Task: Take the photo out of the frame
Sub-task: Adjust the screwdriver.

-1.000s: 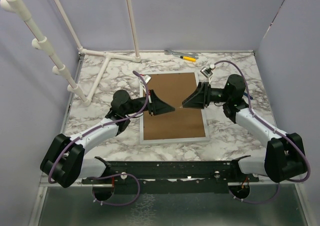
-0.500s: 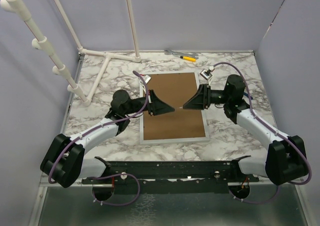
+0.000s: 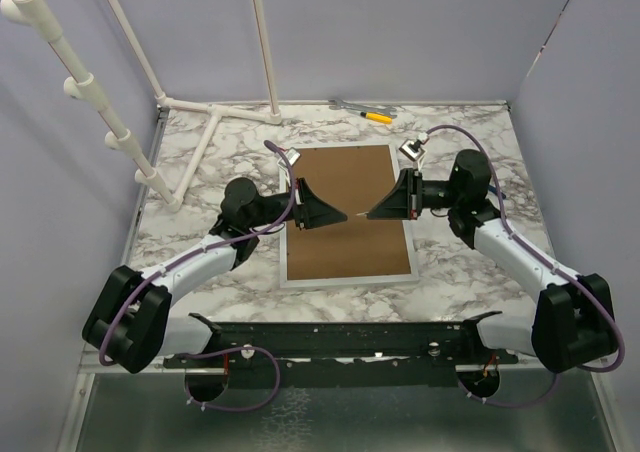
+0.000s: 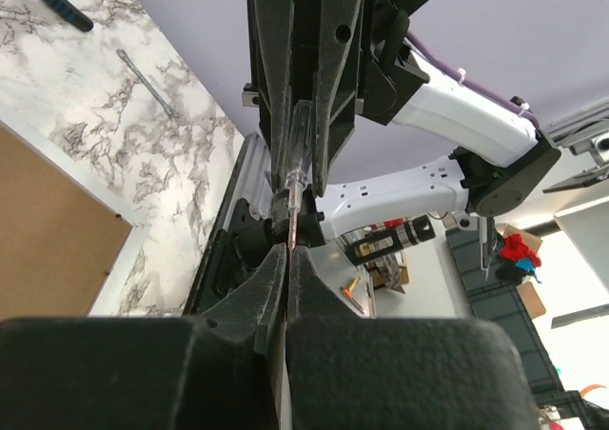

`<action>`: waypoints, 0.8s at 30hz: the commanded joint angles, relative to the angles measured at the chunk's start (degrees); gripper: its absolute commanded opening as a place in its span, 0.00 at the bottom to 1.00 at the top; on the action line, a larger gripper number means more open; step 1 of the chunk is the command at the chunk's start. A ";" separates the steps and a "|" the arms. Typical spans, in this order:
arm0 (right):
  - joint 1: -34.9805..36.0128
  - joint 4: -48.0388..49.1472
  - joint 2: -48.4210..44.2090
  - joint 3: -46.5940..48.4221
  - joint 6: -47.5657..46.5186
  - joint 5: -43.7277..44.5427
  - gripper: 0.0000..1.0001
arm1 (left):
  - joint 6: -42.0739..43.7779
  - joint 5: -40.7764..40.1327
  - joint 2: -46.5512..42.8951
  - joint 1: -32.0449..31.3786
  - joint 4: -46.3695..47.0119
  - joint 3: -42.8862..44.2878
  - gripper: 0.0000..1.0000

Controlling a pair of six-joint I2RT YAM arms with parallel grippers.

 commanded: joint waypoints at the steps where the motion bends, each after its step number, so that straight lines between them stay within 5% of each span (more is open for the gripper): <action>1: -0.45 1.69 -1.19 -0.89 1.44 -1.12 0.07 | 0.79 1.97 0.05 0.43 1.62 0.92 0.00; 12: -1.22 2.13 2.11 -4.09 -0.91 6.92 0.01 | 4.92 -1.65 -0.69 5.43 -4.44 -1.36 0.62; 19: -1.40 -10.35 2.56 -2.54 -9.56 17.32 0.00 | 23.38 -15.36 -1.22 6.83 -37.47 6.07 0.88; 24: -1.42 -16.90 4.19 -0.63 -12.90 22.80 0.00 | 24.55 -29.17 0.21 8.22 -54.35 10.97 0.99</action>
